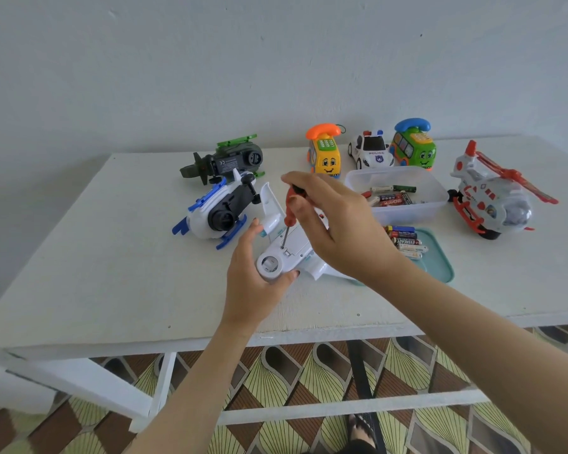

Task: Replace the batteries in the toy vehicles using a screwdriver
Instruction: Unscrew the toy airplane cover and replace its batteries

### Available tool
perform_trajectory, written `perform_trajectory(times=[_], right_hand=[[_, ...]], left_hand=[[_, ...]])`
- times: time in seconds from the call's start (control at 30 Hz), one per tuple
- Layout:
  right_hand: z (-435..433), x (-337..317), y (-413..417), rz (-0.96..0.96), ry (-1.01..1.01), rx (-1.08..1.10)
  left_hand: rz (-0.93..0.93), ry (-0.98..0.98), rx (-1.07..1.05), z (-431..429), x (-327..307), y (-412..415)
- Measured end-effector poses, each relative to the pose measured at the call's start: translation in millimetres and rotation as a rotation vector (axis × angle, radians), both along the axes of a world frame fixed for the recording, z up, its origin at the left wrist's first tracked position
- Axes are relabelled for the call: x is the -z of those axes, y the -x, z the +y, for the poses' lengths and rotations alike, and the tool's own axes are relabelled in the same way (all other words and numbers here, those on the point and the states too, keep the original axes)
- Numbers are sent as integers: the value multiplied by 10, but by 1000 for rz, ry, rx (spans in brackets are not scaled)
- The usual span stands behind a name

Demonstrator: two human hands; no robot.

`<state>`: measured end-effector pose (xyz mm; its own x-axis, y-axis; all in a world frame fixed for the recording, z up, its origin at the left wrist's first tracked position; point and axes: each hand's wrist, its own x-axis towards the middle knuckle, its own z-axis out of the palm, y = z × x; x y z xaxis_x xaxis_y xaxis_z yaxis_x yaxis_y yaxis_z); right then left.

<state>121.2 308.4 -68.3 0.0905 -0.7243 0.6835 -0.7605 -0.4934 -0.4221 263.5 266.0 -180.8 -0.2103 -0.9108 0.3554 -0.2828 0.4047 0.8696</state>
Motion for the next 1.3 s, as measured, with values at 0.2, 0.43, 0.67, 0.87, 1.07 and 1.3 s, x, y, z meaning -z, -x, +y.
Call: perform_trajectory(times=[0.2, 0.43, 0.67, 0.87, 1.07, 1.3], right_hand=[[-43, -141, -43, -331, -145, -144], [-181, -72, -20, 4, 75, 96], [-174, -205, -15, -477, -241, -145], [-255, -120, -1, -133, -88, 108], [-203, -258, 50, -491, -324, -179], [-242, -150, -101, -14, -43, 137]], left_hand=[[7, 3, -8, -11, 15, 3], [0, -10, -9, -13, 27, 7], [3, -14, -5, -11, 19, -2], [1, -1, 2, -15, 18, 2], [-11, 1, 3, -24, 27, -1], [-1, -8, 5, -24, 12, -2]])
